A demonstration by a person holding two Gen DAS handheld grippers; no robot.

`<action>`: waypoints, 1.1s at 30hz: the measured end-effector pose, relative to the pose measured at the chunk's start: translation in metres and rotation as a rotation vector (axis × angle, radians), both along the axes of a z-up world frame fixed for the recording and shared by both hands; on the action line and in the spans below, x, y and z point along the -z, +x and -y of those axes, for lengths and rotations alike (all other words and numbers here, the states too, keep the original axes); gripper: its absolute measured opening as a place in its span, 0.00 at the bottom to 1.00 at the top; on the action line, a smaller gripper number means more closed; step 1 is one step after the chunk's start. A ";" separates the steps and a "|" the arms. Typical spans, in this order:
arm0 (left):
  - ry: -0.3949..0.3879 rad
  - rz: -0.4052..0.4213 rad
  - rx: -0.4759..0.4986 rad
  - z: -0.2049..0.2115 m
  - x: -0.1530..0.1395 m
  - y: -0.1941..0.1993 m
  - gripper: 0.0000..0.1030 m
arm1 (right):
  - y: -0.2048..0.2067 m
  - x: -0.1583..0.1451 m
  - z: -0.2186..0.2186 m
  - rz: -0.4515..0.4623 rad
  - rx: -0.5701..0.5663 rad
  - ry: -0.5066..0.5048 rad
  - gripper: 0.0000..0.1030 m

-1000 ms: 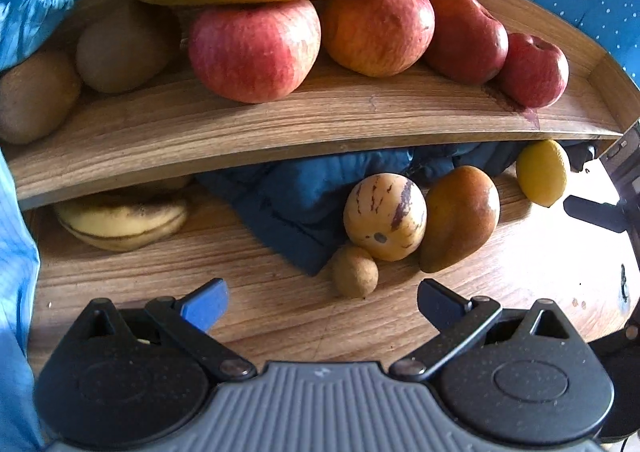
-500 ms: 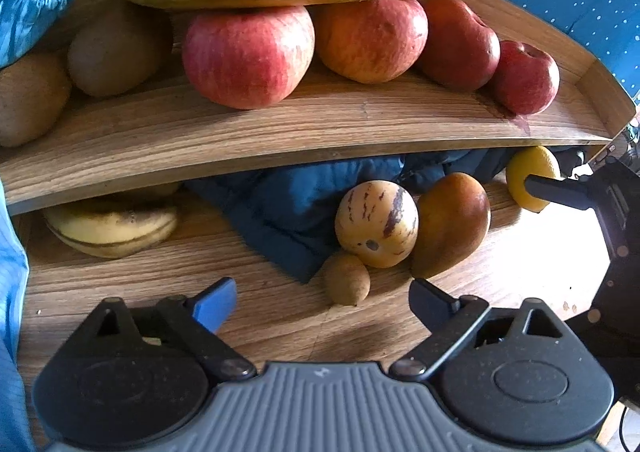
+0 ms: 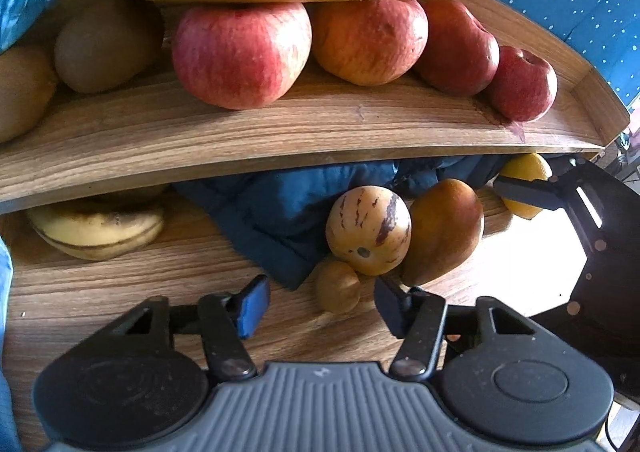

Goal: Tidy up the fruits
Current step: 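Grasp the small brown kiwi with the left tool while the right grasps the yellow pear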

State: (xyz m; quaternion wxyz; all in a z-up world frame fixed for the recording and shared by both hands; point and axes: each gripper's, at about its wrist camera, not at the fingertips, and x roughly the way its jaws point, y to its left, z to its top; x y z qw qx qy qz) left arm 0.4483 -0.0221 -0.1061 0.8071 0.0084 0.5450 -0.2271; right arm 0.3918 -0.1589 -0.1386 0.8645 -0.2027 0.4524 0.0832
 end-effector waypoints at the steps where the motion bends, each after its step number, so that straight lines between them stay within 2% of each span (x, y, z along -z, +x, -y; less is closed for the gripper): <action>1: 0.000 -0.001 0.004 0.000 0.000 0.000 0.56 | 0.000 -0.001 0.000 0.000 -0.001 0.004 0.91; 3: -0.001 -0.002 0.007 0.002 0.001 0.000 0.52 | -0.001 -0.001 -0.002 -0.002 -0.006 0.011 0.89; 7: -0.001 -0.002 0.005 0.002 0.000 0.002 0.49 | -0.001 -0.001 -0.003 -0.014 -0.008 0.032 0.86; 13: -0.010 -0.012 -0.003 -0.001 0.000 0.003 0.37 | -0.003 0.000 -0.005 -0.018 -0.011 0.056 0.74; 21: -0.025 -0.022 0.000 -0.004 0.000 0.000 0.28 | -0.005 0.002 -0.006 -0.012 0.016 0.064 0.74; 33: -0.018 -0.018 -0.016 -0.001 -0.003 -0.008 0.27 | -0.022 -0.002 -0.001 -0.002 0.087 0.093 0.72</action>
